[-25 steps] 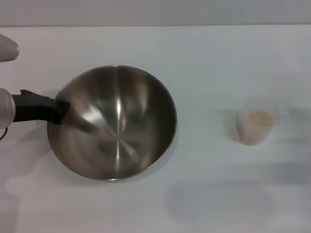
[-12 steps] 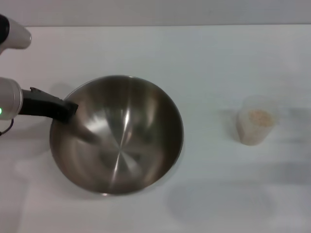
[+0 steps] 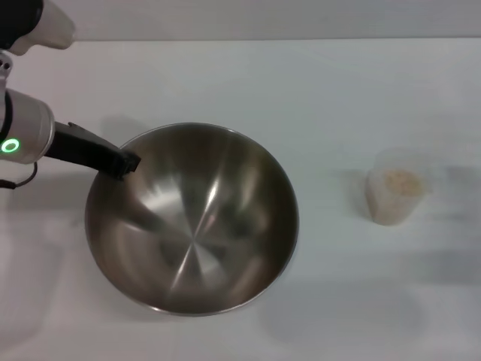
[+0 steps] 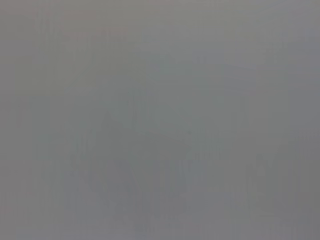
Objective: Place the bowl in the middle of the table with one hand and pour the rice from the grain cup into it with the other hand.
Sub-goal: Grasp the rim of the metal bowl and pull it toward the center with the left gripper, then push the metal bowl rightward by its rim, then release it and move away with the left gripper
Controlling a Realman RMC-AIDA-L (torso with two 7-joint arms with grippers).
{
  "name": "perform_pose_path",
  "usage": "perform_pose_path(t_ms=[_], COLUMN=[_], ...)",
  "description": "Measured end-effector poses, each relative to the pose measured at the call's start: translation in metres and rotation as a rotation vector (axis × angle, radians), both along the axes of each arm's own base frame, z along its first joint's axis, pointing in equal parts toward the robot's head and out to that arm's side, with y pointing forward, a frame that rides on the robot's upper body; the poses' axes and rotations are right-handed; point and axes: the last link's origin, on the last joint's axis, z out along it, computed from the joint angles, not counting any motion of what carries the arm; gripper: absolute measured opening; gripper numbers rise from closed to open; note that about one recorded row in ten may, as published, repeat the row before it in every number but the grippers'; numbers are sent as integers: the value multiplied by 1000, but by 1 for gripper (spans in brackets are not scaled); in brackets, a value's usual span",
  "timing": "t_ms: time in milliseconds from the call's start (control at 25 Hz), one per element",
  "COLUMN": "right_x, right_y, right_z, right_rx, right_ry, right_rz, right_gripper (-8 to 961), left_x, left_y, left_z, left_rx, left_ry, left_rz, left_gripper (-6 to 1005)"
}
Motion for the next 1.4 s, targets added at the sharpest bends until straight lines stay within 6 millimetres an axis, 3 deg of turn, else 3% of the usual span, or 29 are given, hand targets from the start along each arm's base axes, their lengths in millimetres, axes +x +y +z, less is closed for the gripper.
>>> perform_pose_path(t_ms=[400,920,1400], right_x=[-1,0,1], right_y=[2,0,-1], right_z=[0,0,0], right_rx=[0,-2,-2], right_ry=[0,0,0], right_rz=[4,0,-2], right_gripper=[839,839,839], left_x=[13,37,33], left_y=[14,40,52], left_z=[-5,-28,-51], left_rx=[-24,-55,-53], left_ry=[-13,-28,-45], left_rz=[0,-35,-30], left_gripper=[51,85,117])
